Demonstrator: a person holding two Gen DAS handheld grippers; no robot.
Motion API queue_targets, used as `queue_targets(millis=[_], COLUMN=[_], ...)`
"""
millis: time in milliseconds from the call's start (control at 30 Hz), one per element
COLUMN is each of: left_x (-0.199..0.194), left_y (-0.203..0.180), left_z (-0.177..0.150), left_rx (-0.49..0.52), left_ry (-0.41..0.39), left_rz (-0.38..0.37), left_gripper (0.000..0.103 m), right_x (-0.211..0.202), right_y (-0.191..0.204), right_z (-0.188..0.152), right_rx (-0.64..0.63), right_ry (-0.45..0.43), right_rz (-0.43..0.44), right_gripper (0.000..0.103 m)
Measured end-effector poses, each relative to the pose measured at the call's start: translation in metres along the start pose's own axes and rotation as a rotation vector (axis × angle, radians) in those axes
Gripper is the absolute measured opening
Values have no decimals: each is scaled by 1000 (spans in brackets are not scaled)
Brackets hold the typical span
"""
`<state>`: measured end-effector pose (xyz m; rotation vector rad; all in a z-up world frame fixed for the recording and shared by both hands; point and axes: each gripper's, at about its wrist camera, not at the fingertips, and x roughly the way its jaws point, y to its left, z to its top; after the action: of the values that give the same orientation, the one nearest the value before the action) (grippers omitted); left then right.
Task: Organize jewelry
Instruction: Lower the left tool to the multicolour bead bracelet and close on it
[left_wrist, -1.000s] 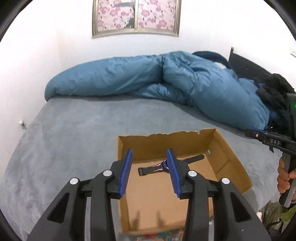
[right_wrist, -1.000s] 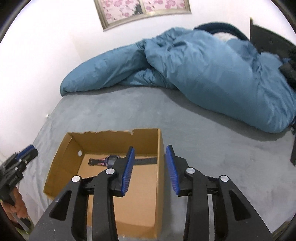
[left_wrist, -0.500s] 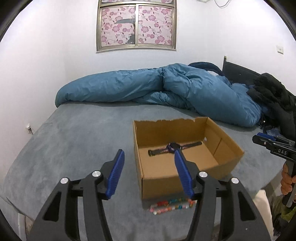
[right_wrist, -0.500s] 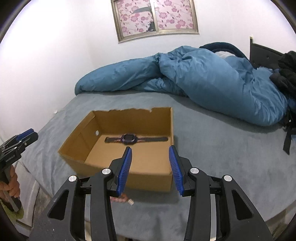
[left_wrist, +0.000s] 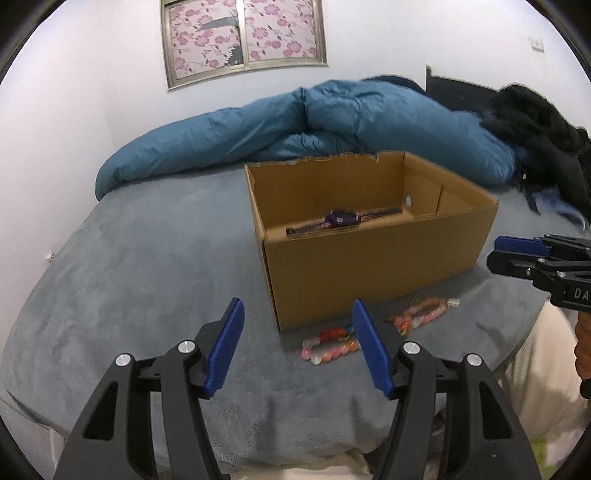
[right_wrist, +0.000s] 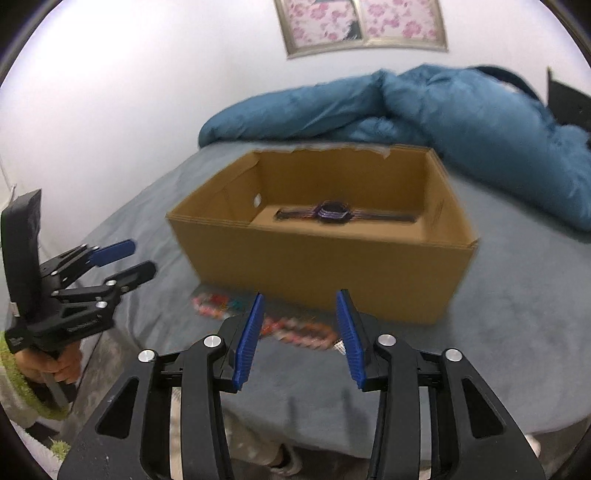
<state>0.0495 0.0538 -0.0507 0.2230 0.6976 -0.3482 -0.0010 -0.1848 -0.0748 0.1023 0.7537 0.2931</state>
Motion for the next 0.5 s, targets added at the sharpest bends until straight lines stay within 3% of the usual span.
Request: queue_targets(millis=[233,500], left_x=[34,61], left_y=[0,1], left_z=[-17,-23], left_rx=[39,30], left_ry=[55,107], left_rz=[-21,-61], left_gripper=[51,35], right_x=[45,78], right_y=[22,20], right_z=[-18,-28], right_rx=[3,60], right_ry=[116,194], right_rz=[92,112], right_gripper=[30,26])
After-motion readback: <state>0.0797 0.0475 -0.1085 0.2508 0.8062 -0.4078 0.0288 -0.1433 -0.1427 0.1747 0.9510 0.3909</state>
